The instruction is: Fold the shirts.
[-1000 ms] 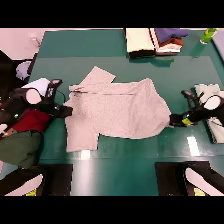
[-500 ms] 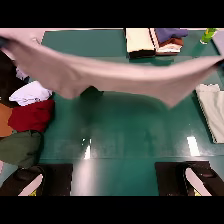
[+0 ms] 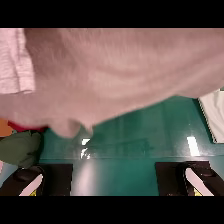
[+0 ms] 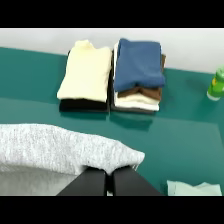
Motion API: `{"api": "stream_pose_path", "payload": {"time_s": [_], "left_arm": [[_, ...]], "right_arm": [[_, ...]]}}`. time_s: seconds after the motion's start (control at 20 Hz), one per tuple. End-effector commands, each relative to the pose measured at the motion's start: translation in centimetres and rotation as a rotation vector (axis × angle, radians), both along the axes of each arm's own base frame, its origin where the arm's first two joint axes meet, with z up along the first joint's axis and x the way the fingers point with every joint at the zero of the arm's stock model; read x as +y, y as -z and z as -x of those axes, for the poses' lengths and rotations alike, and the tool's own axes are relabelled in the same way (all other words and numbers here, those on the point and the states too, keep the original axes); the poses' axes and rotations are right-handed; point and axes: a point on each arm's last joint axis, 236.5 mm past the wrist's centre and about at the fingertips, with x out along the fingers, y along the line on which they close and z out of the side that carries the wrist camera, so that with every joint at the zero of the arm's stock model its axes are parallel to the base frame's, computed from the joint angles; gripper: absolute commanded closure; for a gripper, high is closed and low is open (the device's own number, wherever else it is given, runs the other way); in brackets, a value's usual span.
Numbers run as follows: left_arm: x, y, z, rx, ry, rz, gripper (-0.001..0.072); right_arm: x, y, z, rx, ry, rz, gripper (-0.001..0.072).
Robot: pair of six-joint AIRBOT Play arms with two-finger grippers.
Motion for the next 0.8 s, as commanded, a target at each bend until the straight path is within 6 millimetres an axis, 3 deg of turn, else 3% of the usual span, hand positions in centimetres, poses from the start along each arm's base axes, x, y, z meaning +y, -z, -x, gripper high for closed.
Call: {"api": "stream_pose_path", "payload": {"time_s": [0.0, 0.15, 0.25, 0.4, 0.5, 0.6, 0.75], "left_arm": [[-1.2, 6.5, -6.1, 0.236, 0.0, -0.065, 0.0685], [-2.8, 17.8, -13.6, 0.582, 0.008, -0.152, 0.0684], [-3.7, 26.2, -17.7, 0.793, 0.018, -0.216, 0.0684], [-4.0, 39.2, -22.0, 1.079, 0.009, -0.29, 0.0684], [-3.9, 46.1, -24.0, 1.195, -0.008, -0.326, 0.0684], [-3.9, 50.7, -25.9, 1.247, -0.021, -0.341, 0.0684], [-4.2, 53.8, -27.7, 1.25, -0.026, -0.336, 0.0684]], "right_arm": [[-0.4, 4.2, -2.6, 0.173, 0.002, -0.027, 0.0698], [-1.1, 13.1, -6.9, 0.443, 0.006, -0.074, 0.0698], [-1.4, 20.9, -9.3, 0.666, 0.006, -0.107, 0.0698], [-1.6, 32.6, -10.3, 0.989, 0.009, -0.157, 0.0698], [-1.7, 39.2, -10.9, 1.142, 0.002, -0.173, 0.0698], [-1.9, 43.8, -12.2, 1.218, -0.001, -0.183, 0.0698], [-2.4, 46.9, -15.4, 1.239, 0.003, -0.19, 0.0698]]}}
